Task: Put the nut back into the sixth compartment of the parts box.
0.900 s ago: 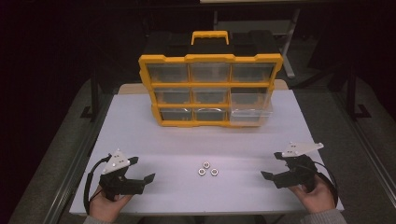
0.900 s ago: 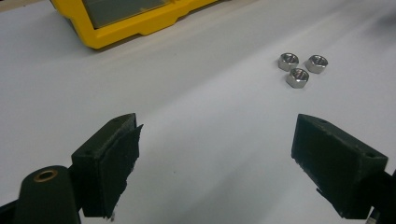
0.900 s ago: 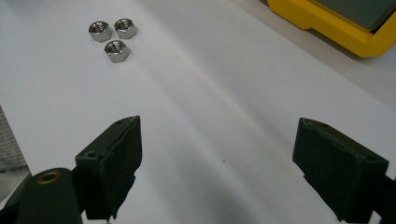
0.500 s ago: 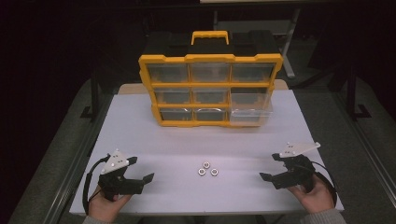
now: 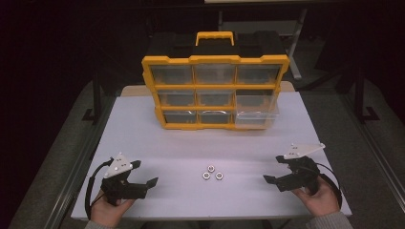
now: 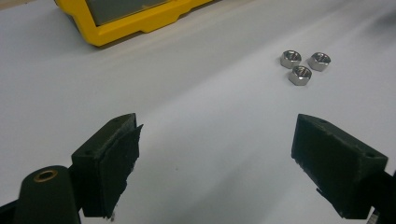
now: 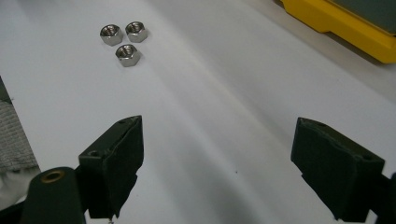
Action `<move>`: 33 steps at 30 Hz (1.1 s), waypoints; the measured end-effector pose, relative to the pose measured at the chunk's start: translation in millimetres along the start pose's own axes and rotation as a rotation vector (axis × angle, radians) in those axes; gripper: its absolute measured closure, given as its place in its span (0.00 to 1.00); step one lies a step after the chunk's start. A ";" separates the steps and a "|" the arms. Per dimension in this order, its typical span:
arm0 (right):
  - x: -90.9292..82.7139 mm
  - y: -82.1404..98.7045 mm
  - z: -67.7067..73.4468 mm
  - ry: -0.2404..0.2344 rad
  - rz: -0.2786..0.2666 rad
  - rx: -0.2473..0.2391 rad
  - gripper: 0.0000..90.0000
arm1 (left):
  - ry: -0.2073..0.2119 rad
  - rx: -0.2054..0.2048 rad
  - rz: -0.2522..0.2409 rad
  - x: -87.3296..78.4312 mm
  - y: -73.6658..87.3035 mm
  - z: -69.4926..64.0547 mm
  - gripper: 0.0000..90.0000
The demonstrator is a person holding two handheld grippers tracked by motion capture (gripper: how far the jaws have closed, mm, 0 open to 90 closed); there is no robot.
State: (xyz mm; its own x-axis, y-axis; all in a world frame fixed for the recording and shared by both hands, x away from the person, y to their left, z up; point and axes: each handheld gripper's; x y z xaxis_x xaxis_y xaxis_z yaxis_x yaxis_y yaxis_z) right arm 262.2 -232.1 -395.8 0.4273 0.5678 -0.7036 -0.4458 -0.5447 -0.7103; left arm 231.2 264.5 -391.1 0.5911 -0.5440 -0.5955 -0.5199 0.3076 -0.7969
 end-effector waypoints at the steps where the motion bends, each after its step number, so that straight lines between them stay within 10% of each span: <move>1: 0.3 -1.5 0.1 -0.002 0.002 -0.001 0.18 | 0.001 0.003 0.003 0.0 0.0 0.0 0.16; 33: 30.0 -63.5 25.5 -0.109 0.074 -0.126 0.30 | -0.006 0.029 0.027 1.3 1.2 2.1 0.16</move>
State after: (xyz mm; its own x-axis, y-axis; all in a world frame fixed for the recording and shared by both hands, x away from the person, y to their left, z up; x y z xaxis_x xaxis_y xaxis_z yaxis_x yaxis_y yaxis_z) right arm 283.2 -164.7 -371.3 0.3062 0.5827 -0.7528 -0.3682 -0.6568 -0.6581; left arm 232.6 265.9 -393.0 0.5806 -0.5305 -0.6177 -0.5179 0.3448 -0.7829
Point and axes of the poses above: each handheld gripper's, and its own axes: x roughly forward along the jaws, y roughly out of its underside, z roughly to its left, and after that the axes turned 5 degrees about -x, right-handed
